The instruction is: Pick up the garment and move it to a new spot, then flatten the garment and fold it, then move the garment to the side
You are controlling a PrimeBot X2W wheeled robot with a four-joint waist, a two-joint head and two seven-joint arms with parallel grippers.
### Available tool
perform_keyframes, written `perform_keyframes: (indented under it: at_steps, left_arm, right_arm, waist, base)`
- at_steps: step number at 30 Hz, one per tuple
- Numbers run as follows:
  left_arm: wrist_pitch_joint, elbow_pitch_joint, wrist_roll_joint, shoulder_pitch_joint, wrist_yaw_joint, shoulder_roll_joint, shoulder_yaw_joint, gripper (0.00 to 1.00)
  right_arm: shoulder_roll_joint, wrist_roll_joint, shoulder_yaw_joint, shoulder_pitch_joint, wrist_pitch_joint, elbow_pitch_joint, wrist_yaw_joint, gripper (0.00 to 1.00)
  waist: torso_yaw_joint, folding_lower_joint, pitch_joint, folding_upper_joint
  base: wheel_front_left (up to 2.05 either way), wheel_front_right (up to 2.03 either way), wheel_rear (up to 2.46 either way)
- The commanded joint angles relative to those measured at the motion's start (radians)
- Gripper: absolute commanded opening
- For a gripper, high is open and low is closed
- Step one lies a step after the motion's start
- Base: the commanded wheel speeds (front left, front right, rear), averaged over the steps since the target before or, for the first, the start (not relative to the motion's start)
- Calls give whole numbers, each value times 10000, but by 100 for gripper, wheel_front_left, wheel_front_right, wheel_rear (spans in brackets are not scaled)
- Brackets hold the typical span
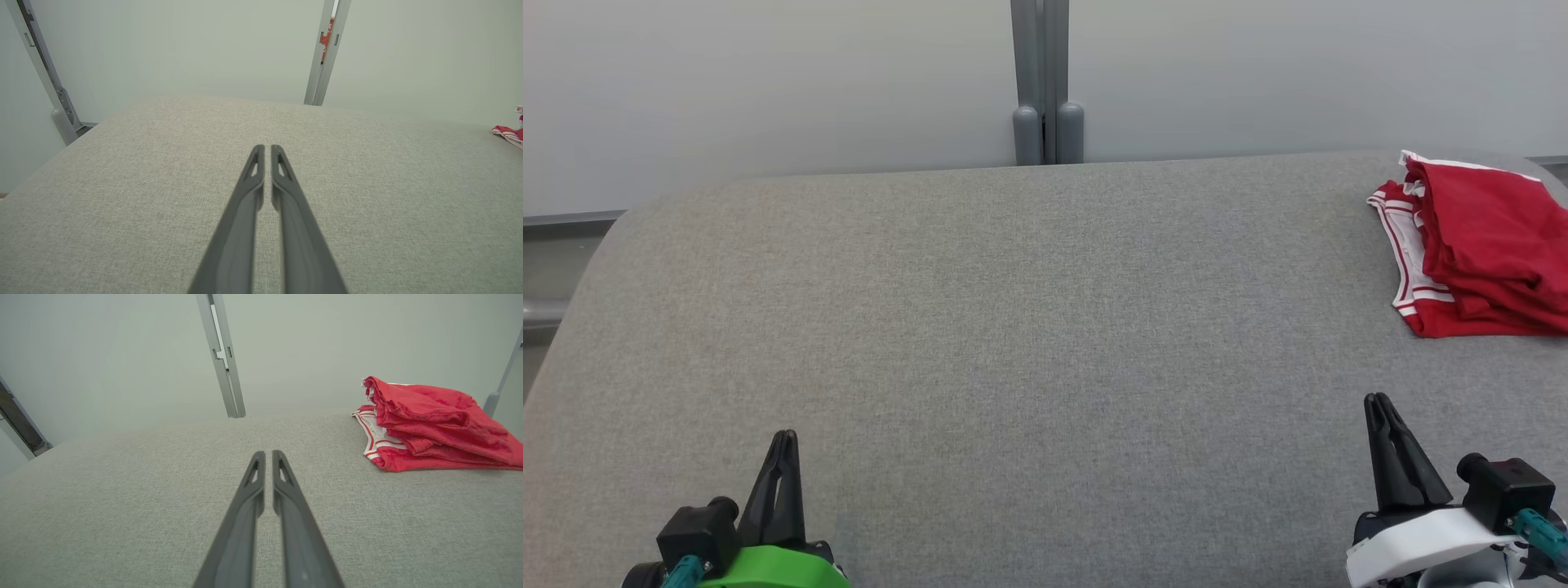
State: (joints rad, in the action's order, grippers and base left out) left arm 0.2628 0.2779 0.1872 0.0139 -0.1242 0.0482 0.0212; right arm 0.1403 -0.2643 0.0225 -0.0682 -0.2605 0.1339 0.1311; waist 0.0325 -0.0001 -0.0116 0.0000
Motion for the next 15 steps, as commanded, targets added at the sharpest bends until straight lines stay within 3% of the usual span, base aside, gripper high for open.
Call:
perform_keyframes:
  at_steps: [1,15]
  left_arm:
    - [-151,-53,416,-145,-2,24,84,0]
    - [-809,-148,3004,-340,-15,27,225,0]
  right_arm:
    - [26,-415,-30,82,83,-86,0,0]
    - [-75,-2930,-211,426,710,141,-1,0]
  waist:
    - [-4,1,2,0]
    - [-41,1,18,0]
  base:
    - [0,0,0]
    - [0,0,0]
